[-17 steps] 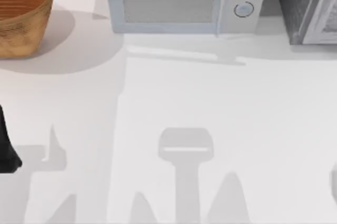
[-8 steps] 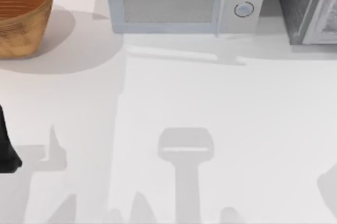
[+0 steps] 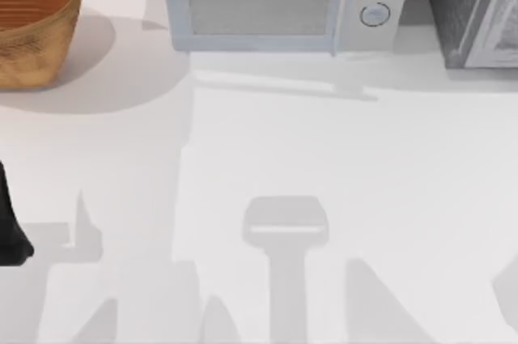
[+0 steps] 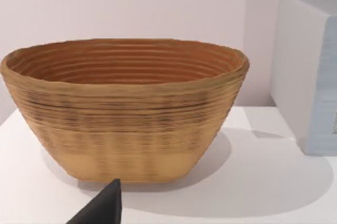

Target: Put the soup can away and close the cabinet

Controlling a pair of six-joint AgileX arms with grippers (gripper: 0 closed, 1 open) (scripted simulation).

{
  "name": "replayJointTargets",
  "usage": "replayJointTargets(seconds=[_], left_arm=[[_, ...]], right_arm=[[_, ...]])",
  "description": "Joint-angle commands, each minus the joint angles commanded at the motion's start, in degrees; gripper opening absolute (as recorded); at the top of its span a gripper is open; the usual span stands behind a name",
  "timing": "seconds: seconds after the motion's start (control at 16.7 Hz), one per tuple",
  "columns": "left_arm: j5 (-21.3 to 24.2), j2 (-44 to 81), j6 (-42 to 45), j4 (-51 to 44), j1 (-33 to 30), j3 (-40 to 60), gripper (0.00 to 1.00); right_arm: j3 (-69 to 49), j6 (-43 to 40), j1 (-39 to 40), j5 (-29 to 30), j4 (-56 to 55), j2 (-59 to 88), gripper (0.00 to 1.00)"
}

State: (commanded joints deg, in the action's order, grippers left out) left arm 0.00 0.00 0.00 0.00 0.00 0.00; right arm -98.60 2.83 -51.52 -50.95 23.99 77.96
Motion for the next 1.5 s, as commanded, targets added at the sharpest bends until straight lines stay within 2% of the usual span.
replayJointTargets(seconds=[0.42, 0.9, 1.26, 1.5], left_arm=[[0.0, 0.0, 0.0, 0.0, 0.0, 0.0, 1.0], [0.0, 0.0, 0.0, 0.0, 0.0, 0.0, 1.0], [0.0, 0.0, 0.0, 0.0, 0.0, 0.0, 1.0], [0.0, 0.0, 0.0, 0.0, 0.0, 0.0, 1.0]], right_arm=[[-0.3, 0.1, 22.6, 22.5, 0.5, -0.8, 1.0], [-1.5, -3.4, 45.1, 44.5, -0.2, -3.0, 1.0], [-0.1, -3.0, 67.9, 67.8, 1.2, -3.0, 1.0], [0.2, -1.9, 76.3, 76.1, 1.4, -3.8, 1.0]])
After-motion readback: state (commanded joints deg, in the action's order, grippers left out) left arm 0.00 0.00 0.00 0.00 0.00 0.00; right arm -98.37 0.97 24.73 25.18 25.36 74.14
